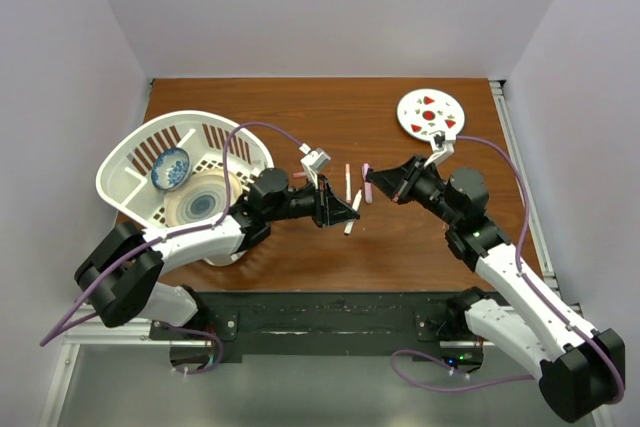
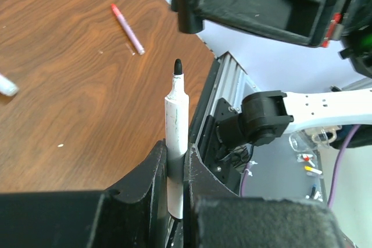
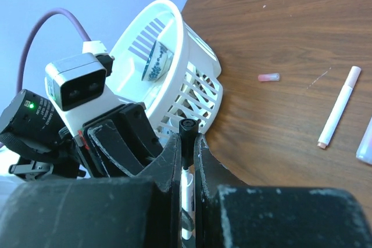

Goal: Insert the pens into the pen caps

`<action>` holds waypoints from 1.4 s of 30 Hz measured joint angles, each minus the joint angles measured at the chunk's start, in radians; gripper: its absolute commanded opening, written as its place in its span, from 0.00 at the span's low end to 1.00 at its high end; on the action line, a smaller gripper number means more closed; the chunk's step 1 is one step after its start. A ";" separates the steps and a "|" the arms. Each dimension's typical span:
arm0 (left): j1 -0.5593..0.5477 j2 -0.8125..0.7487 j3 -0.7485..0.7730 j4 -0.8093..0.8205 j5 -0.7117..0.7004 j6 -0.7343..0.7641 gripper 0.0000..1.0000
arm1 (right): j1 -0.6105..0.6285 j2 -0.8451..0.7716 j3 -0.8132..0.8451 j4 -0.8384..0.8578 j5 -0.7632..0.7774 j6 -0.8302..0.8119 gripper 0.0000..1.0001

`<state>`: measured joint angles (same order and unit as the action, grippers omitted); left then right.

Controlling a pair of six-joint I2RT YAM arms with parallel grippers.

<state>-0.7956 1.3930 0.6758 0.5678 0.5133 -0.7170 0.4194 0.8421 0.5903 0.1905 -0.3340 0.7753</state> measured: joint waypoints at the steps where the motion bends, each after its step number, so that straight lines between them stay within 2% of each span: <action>1: 0.000 0.000 0.000 0.006 0.005 -0.002 0.00 | 0.000 0.000 -0.004 0.006 -0.001 0.003 0.00; 16: 0.000 -0.002 0.000 0.060 0.038 -0.006 0.00 | 0.001 0.006 -0.010 0.073 -0.063 0.043 0.00; 42: -0.004 -0.016 0.001 0.050 0.045 0.003 0.00 | 0.019 -0.043 -0.082 0.127 -0.082 -0.012 0.00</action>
<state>-0.7994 1.3769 0.6769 0.6182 0.5579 -0.7143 0.4385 0.7990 0.5087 0.3180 -0.4156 0.7635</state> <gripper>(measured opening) 0.132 0.048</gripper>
